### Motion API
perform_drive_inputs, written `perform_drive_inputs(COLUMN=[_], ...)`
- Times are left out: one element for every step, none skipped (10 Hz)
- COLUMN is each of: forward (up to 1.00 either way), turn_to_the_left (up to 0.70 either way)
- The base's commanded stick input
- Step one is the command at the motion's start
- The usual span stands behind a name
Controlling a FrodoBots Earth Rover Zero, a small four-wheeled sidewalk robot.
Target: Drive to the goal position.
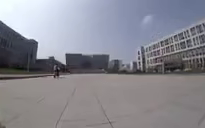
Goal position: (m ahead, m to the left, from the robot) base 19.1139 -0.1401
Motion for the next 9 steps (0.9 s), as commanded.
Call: perform_drive_inputs(forward=[1.00, 1.00, 1.00, 1.00, 1.00, 1.00, 1.00, 1.00, 1.00], turn_to_the_left=[0.00, 0.00, 0.00, 0.00, 0.00, 0.00, 0.15, 0.32, 0.40])
